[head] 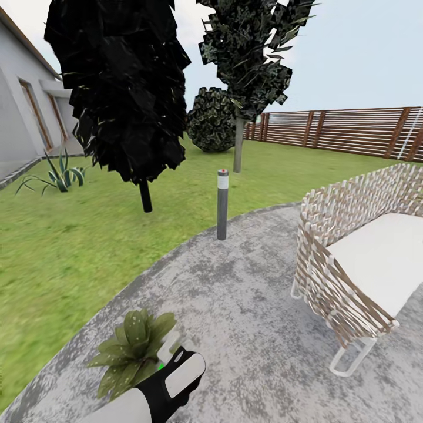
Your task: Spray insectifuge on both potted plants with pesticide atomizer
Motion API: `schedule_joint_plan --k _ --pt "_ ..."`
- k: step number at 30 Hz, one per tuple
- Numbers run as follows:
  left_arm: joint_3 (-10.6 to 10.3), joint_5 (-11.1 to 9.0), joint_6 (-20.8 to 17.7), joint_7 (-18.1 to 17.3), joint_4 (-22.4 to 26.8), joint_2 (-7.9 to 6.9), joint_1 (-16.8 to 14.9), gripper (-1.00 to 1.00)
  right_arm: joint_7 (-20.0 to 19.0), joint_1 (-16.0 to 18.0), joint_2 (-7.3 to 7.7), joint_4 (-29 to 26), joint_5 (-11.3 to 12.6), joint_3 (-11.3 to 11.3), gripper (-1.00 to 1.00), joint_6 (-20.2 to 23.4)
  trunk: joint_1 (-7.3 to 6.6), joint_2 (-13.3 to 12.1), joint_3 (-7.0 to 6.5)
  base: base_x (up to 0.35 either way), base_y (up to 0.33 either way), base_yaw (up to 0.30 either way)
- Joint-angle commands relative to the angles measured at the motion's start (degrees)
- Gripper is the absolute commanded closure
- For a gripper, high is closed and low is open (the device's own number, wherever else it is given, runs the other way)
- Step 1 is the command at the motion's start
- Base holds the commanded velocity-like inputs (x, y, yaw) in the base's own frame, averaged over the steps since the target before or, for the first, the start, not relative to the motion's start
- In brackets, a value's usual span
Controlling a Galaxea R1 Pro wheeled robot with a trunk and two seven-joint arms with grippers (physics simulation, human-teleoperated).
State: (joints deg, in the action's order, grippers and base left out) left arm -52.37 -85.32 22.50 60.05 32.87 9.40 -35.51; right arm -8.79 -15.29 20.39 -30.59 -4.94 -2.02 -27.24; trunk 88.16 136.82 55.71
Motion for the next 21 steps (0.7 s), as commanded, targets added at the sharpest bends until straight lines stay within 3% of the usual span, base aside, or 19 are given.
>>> schedule_joint_plan --k 1,3,5,7,12,21 --pt "-0.01 0.03 0.00 -0.03 0.00 0.00 0.00 1.00 -0.02 0.00 0.00 0.00 -0.05 0.00 -1.00 0.00 0.00 0.00 0.00 -0.005 0.000 0.204" --pt "0.04 -0.12 -0.14 -1.97 -0.23 -0.04 0.00 1.00 0.00 0.00 0.00 -0.10 -0.12 0.00 -1.00 -0.01 0.00 0.00 0.00 -0.002 0.000 0.218" --pt "0.15 -1.49 -0.80 -8.81 -3.15 -0.03 0.00 1.00 0.00 0.00 0.00 -0.24 -0.15 0.00 -1.00 -0.01 0.00 0.00 0.00 0.000 0.000 0.107" --pt "0.17 -6.10 -1.42 -13.12 -6.29 -0.06 0.00 1.00 0.00 0.00 0.00 -0.33 -0.16 0.00 -1.00 -0.01 0.00 0.00 0.00 0.000 0.000 0.021" --pt "0.28 -7.99 -1.60 -14.06 -7.43 -0.08 0.00 1.00 -0.08 0.00 0.00 -0.13 0.04 0.01 -1.00 -2.28 0.00 0.00 0.00 0.000 0.000 0.002" --pt "0.34 -8.02 -1.65 -14.32 -8.00 -0.02 0.00 1.00 -0.09 0.00 0.00 -0.09 0.02 0.09 -1.00 -2.69 0.00 0.00 0.00 0.000 0.000 0.000"
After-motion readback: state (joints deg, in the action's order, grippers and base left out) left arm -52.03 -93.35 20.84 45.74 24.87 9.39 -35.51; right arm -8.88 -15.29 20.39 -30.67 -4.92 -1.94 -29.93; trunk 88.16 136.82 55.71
